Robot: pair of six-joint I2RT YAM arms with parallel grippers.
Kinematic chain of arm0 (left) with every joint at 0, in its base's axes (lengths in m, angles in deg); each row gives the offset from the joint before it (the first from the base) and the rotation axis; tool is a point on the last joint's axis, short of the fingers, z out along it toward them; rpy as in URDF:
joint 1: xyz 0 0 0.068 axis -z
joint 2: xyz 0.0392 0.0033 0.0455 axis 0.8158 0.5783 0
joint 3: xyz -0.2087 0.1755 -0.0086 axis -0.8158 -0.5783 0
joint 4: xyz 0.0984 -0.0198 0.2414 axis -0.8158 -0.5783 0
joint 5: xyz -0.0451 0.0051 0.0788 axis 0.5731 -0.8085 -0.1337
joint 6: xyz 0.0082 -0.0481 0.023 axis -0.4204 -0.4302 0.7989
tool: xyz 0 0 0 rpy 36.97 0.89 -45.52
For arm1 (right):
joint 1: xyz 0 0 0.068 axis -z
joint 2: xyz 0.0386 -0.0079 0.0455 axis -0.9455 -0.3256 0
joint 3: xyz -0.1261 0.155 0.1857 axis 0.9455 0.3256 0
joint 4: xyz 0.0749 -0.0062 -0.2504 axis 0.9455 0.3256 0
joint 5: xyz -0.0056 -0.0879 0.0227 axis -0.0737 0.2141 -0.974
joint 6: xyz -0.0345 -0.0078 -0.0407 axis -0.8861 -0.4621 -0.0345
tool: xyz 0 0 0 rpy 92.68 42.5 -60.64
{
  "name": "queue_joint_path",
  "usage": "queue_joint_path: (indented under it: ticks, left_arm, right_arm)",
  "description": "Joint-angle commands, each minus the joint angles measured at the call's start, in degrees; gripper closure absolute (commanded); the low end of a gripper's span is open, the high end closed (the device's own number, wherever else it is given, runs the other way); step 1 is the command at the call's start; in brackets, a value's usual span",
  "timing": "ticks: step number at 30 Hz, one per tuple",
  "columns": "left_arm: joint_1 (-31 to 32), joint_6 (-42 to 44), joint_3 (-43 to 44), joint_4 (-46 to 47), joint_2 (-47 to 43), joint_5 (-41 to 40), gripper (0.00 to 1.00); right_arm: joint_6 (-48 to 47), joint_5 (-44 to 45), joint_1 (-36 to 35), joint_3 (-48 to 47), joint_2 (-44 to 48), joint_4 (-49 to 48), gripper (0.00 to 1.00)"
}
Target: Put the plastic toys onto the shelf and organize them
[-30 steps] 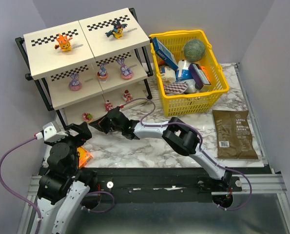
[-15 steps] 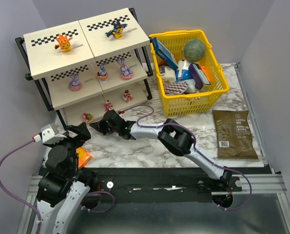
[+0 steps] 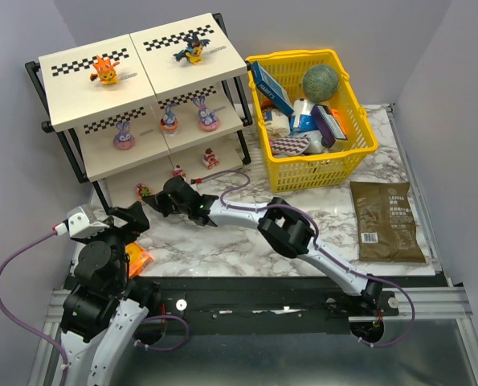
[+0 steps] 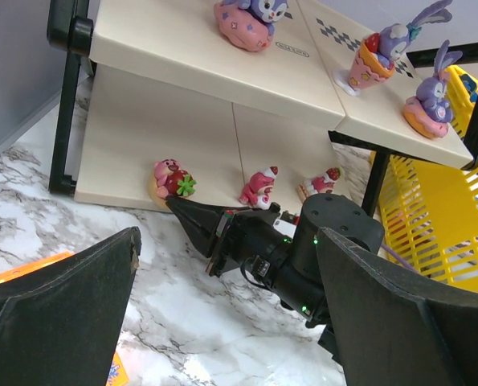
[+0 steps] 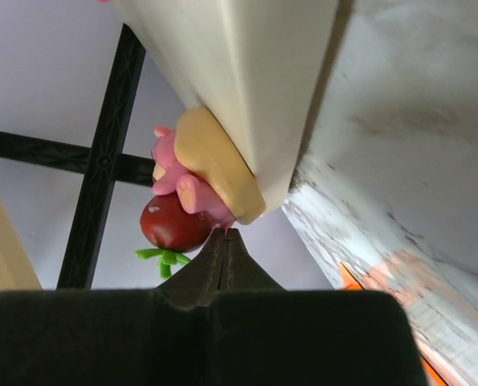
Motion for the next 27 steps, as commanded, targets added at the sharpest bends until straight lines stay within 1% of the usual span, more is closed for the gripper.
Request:
queue_joint_path:
  ticks: [1,6,13,15,18,20,22,24,27]
  left_arm:
    - [-0.5,0.5,-0.6,1.7,-0.9,-0.7,0.01]
    - [-0.7,0.6,-0.7,1.9,-1.0,-0.6,0.01]
    - [-1.5,0.9,-1.0,2.5,-0.9,0.5,0.01]
    - [-1.5,1.1,-0.9,2.5,-0.7,0.7,0.01]
    - [-1.5,1.2,-0.5,2.1,-0.5,1.1,0.01]
    - [-1.5,1.2,0.8,1.1,-0.3,1.6,0.01]
    - [-1.6,1.8,2.6,0.4,-1.2,5.0,0.02]
    - [-1.6,4.7,2.4,2.8,-4.2,10.0,0.01]
    - [-1.5,5.9,1.7,4.4,-5.2,13.2,0.01]
  right_arm:
    - [3.0,2.4,-0.4,-3.7,-3.4,3.4,0.99]
    - [3.4,2.4,-0.4,-7.1,-5.2,4.9,0.99]
    - [3.8,3.2,-0.3,-7.2,-5.3,4.8,0.99]
    - [2.6,3.1,-0.4,-6.6,-4.8,4.2,0.99]
    - [-0.4,4.0,-0.5,-2.6,-1.8,2.8,0.99]
    - [-1.5,5.1,-0.6,1.4,1.9,4.1,0.99]
    - [-3.8,7.2,-0.9,3.9,4.4,4.7,0.99]
    - [-4.9,8.3,-1.1,7.3,7.3,4.6,0.99]
    - [-5.3,9.6,-1.2,10.9,10.7,3.8,0.99]
